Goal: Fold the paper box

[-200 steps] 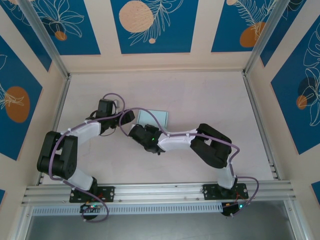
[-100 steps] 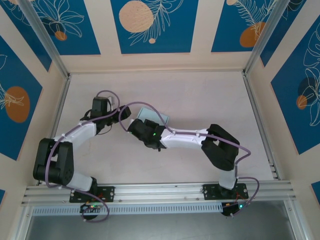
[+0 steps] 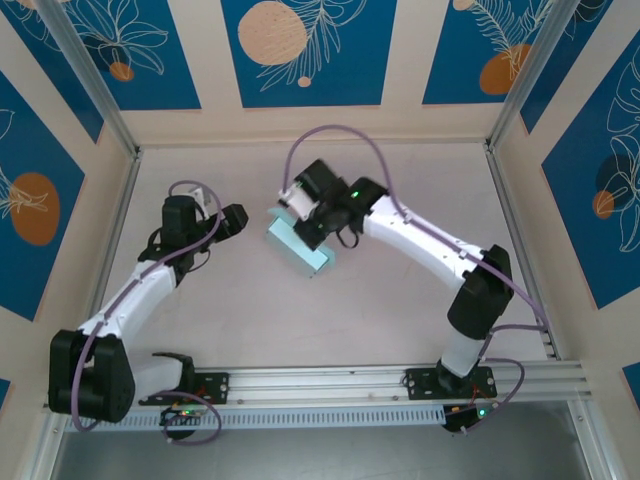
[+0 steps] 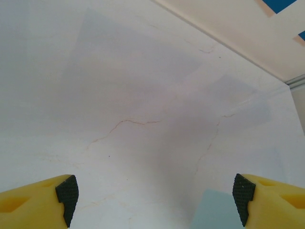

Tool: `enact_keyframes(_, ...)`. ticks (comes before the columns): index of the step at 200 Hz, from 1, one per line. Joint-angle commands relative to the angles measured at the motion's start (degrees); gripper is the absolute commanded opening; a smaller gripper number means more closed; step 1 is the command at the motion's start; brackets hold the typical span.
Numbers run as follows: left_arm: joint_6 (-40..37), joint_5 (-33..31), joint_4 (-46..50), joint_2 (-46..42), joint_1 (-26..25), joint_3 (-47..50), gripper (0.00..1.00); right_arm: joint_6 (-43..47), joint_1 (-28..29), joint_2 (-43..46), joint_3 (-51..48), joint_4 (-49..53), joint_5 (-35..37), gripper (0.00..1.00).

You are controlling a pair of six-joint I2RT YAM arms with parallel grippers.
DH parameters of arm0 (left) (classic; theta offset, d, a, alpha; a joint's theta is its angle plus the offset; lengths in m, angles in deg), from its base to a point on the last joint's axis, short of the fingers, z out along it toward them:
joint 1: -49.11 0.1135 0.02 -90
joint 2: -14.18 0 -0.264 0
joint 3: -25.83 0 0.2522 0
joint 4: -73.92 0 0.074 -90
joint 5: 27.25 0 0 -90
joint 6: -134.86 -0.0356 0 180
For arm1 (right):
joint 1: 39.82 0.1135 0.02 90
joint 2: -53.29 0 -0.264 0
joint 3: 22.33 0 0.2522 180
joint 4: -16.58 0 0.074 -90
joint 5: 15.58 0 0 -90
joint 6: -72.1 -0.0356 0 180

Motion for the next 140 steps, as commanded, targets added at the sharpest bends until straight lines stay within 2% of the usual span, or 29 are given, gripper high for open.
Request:
enact_keyframes(1, 2.4, 0.0, -4.2, -2.1, 0.7, 4.7, 0.86, -1.5, -3.6, -3.4, 3.9, 11.7, -17.9, 0.00)
enact_keyframes(31, 5.0, 4.4, -10.8, -1.7, 0.7, 9.0, 0.86, 3.9, -6.4, -8.4, 7.8, 16.5, -28.2, 0.00)
enact_keyframes(66, 5.5, 7.2, -15.9, -1.5, 0.4, 11.6, 0.87, 10.0, -6.6, -11.9, 10.2, 19.3, -30.8, 0.00)
enact_keyframes(140, 6.7, 8.5, -21.8, 1.1, 0.0, 13.3, 0.87, 10.9, -6.3, -19.6, 18.2, 23.1, -16.3, 0.00)
